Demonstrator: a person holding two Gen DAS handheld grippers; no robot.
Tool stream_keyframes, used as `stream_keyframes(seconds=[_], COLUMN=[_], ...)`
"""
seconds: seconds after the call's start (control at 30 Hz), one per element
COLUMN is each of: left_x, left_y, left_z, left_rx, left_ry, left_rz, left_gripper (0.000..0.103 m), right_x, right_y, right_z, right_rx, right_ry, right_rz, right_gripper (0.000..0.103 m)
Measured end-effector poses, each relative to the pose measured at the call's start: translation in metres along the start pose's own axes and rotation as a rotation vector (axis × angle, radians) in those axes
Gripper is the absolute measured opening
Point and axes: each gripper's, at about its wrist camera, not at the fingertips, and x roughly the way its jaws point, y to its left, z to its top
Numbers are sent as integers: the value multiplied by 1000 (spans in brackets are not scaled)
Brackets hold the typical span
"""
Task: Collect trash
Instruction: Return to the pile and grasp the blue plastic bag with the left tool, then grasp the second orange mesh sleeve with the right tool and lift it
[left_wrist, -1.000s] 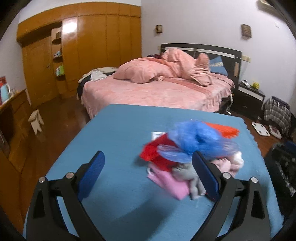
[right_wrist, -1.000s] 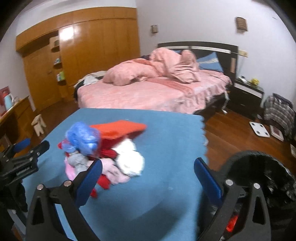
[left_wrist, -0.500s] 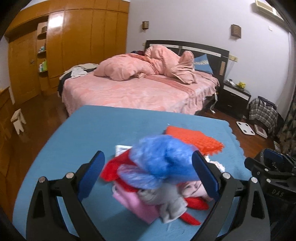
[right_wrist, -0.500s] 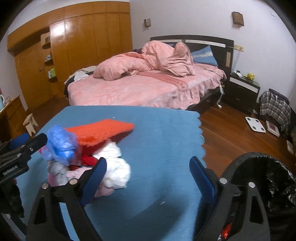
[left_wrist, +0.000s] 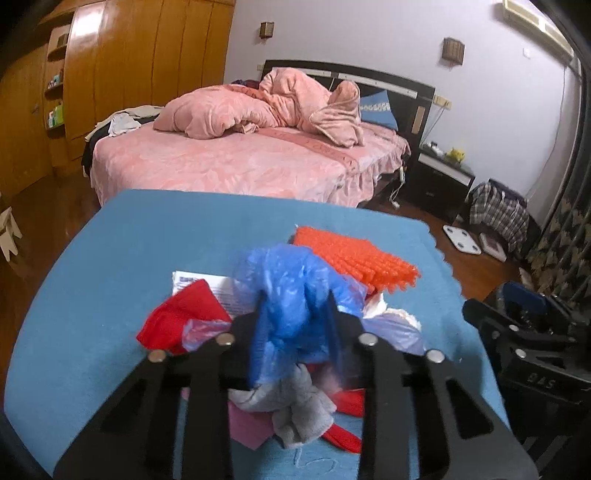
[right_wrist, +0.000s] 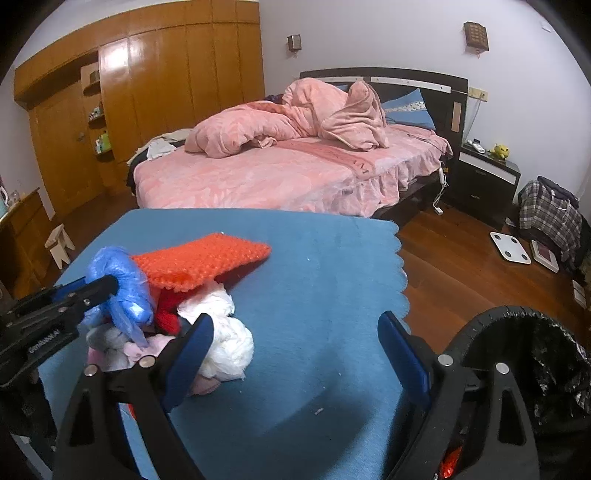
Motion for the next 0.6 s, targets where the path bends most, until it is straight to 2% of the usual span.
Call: stream_keyframes(seconds=[0.17,0.33,0.47,0.6], left_x=[-25,-42,-41,-36], left_y=[9,21,35,51], left_z=[6,18,27,32], left_rx=[-8,-18,-21,-47], left_ry=[-69,-122,-123,-113], left_rz=[8,59,112,144], left_gripper=[21,21,21,21], right_x=[-2,0,8,24], right_y=[8,25,41,57], right_z=[9,27,41,49], right_rx=[0,-5,-20,-15], right_ry=[-21,-39,-40,-4], right_rz=[24,55,86,131], right_gripper=[89,89,86,81])
